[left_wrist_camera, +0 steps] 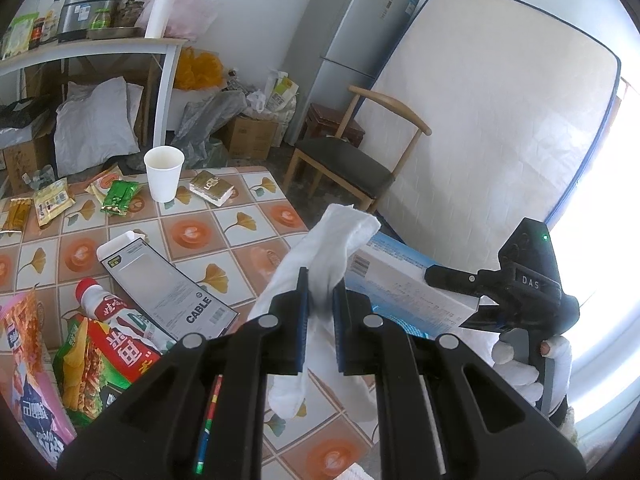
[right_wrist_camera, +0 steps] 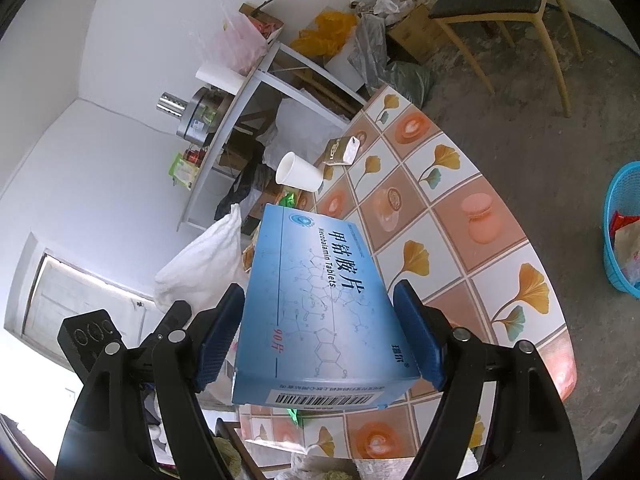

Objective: Collect trash
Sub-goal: 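Carry the blue box and white glove with both tools over the wastebasket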

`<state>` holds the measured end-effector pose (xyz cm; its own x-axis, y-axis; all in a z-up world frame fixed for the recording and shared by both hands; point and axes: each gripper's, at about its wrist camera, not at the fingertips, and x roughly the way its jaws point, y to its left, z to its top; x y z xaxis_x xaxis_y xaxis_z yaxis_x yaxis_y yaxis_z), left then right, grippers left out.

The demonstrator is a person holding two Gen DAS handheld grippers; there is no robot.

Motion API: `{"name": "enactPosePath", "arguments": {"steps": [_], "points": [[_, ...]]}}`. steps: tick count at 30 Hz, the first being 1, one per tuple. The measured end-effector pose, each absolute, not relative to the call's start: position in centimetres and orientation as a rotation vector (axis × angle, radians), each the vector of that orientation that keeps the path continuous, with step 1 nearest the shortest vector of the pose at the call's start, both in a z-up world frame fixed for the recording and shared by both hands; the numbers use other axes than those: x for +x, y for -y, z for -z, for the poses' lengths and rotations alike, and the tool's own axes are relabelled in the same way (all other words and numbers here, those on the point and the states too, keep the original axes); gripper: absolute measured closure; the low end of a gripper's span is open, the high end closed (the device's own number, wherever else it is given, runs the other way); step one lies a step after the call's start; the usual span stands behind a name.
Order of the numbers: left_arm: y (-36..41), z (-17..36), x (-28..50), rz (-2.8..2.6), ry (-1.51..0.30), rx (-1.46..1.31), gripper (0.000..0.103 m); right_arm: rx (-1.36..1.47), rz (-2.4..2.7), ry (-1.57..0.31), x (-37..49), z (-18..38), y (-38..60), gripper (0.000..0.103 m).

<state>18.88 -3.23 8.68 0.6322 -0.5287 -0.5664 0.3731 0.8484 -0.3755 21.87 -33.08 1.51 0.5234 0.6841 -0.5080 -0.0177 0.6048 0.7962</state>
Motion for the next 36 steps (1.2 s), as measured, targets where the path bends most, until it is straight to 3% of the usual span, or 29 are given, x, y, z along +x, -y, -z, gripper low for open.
{"name": "enactPosePath", "arguments": {"steps": [20, 28, 36], "points": [[5.4, -8.2, 19.2, 0.549, -0.747, -0.217, 0.094, 0.89, -0.462, -0.884, 20.9, -1.4, 35.8, 0.029], [10.9, -9.0, 20.1, 0.66, -0.784, -0.166, 0.094, 0.94, -0.366, -0.81, 17.7, -1.1, 40.9, 0.029], [21.3, -7.5, 22.4, 0.857, -0.924, -0.136, 0.094, 1.049, -0.165, -0.74, 12.0, 1.0, 49.2, 0.029]]}}
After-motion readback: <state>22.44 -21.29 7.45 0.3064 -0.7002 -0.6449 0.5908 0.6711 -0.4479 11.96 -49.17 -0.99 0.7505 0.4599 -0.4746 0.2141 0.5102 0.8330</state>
